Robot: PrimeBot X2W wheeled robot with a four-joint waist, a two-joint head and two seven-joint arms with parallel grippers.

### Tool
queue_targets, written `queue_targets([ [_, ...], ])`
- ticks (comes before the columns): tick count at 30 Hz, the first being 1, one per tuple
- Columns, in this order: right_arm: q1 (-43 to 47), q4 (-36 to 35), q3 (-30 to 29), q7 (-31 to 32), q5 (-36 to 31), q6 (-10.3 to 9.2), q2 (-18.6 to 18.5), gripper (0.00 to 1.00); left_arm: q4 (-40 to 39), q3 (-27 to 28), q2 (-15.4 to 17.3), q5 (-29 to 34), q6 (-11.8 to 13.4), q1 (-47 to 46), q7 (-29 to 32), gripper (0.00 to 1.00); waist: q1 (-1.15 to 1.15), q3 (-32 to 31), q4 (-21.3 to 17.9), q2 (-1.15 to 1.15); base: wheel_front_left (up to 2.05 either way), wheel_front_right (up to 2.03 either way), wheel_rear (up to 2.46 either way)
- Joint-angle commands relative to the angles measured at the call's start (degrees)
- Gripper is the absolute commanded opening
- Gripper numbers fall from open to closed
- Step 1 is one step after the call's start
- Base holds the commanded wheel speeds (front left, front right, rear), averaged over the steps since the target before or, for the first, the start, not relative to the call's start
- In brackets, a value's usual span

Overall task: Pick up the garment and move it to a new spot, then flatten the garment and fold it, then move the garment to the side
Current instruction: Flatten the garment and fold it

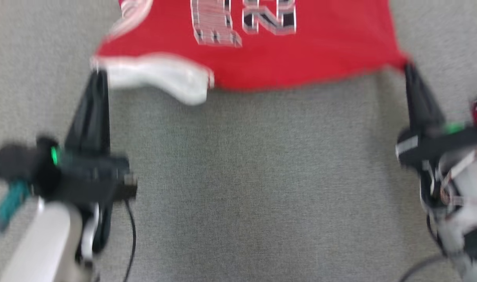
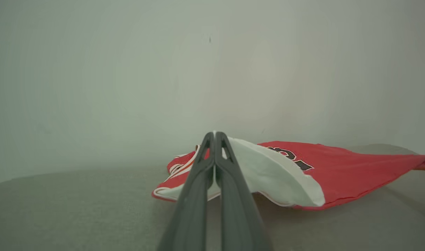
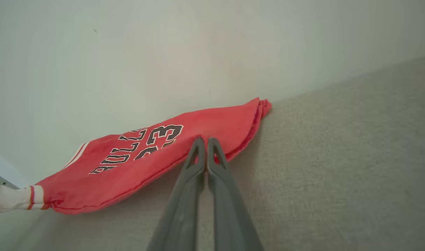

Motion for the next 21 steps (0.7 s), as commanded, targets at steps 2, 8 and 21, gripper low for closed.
queue_targets([
  [2, 6.6, -2.5, -1.5, -0.1, -0.3, -0.02, -0.6, 0.0, -4.6, -0.1, 1.6, -1.4, 1.0, 8.0, 2.2, 0.0, 0.01, -3.9, -0.8, 0.0, 0.0, 0.0, 0.0],
  [8, 21.3, -6.1, -3.2, 0.1, -0.4, -0.02, -0.6, 0.0, -12.8, 0.4, 5.0, -5.9, 3.8, 25.0, 9.4, 0.0, 0.01, -9.5, -1.4, 0.0, 0.0, 0.0, 0.0],
  [21, 37.8, -12.4, -8.1, 7.6, -3.6, -0.02, -0.5, 0.0, -24.2, 2.0, 6.8, -14.6, 7.3, 45.2, 16.3, 0.0, 0.01, -14.8, -0.7, 0.0, 0.0, 0.0, 0.0],
])
